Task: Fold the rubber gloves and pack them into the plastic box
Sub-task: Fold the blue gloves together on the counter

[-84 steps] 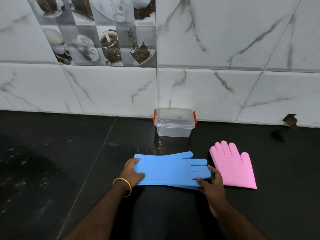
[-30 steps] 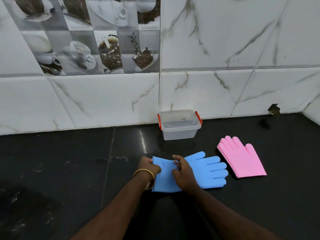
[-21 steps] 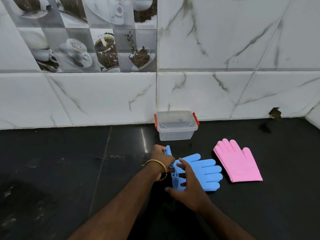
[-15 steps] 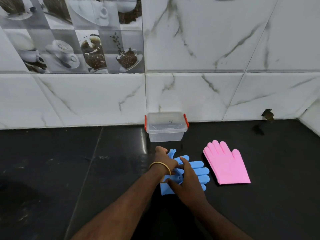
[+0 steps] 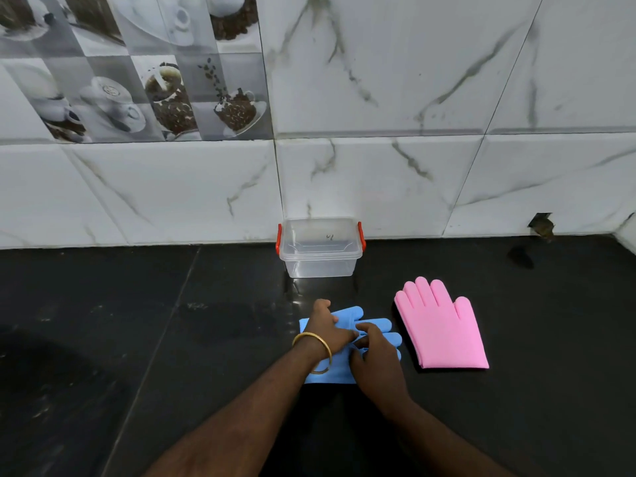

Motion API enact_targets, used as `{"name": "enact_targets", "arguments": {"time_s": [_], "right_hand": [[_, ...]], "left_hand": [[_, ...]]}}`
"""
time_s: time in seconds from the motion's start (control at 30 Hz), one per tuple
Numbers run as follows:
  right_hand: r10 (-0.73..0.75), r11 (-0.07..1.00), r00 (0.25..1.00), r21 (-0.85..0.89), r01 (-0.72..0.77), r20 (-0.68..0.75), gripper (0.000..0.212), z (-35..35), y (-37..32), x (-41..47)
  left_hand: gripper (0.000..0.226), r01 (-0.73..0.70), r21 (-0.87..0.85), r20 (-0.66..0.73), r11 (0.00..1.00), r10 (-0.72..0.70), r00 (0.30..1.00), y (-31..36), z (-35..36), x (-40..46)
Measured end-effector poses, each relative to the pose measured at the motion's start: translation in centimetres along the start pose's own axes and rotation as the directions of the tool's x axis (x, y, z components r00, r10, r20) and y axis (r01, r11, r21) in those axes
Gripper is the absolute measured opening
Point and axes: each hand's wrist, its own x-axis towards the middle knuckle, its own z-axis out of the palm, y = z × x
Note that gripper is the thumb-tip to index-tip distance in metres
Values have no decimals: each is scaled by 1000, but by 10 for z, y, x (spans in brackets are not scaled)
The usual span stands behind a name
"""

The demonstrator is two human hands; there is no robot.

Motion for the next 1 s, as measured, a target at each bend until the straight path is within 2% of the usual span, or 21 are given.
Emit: {"name": "enact_targets", "arguments": {"time_s": [0.07, 0.17, 0.23, 0.3, 0.37, 0.47, 0.57, 0.63, 0.73, 0.8, 0.83, 0.9, 0.97, 1.0], "right_hand": [[0, 1000, 1000, 1, 0, 2, 33, -1, 2, -1], [43, 999, 999, -7, -44, -14, 42, -1, 1, -3], [61, 998, 998, -30, -62, -31, 51, -1, 0, -4], [85, 995, 996, -51, -87, -41, 55, 0, -1, -5], [106, 990, 993, -86, -110, -51, 57, 1, -3, -6], [111, 974, 990, -189, -125, -81, 54, 4, -7, -10], [63, 938, 988, -330, -107, -142, 45, 1, -10, -11], [42, 924, 988, -370, -96, -151, 34, -4, -12, -10], [101, 963, 988, -238, -126, -118, 13, -15, -28, -4], [230, 972, 973, -46, -231, -35, 25, -24, -49, 5], [326, 936, 944, 123, -330, 48, 35, -30, -61, 8], [447, 751, 863, 424, -506, 237, 52, -42, -81, 10], [451, 643, 831, 528, -555, 326, 68, -54, -90, 12], [436, 606, 826, 562, -563, 357, 73, -58, -94, 13]], "left_hand": [[72, -32, -44, -31, 999, 31, 999, -6, -1, -3], [45, -104, -33, -254, 994, 93, 963, -20, -7, -9], [44, -75, 79, -400, 994, 100, 911, -31, -13, -10], [51, 20, 148, -454, 989, 50, 890, -40, -16, -11], [56, 96, 85, -425, 992, -50, 904, -45, -18, -9], [60, 188, -75, -297, 979, -202, 933, -43, -24, -2], [37, 291, -324, -63, 900, -328, 943, -32, -33, 0], [29, 306, -399, 20, 865, -325, 945, -24, -35, -3], [37, 198, -387, 15, 900, -209, 978, -8, -36, -6], [35, 82, -358, 1, 930, -87, 996, 7, -35, -10], [32, 11, -335, -9, 942, -15, 1000, 15, -35, -13], [29, -162, -223, -45, 961, 156, 987, 30, -36, -21], [25, -371, -25, -68, 928, 369, 927, 43, -42, -31], [23, -486, 68, -58, 871, 490, 870, 48, -47, -35]]}}
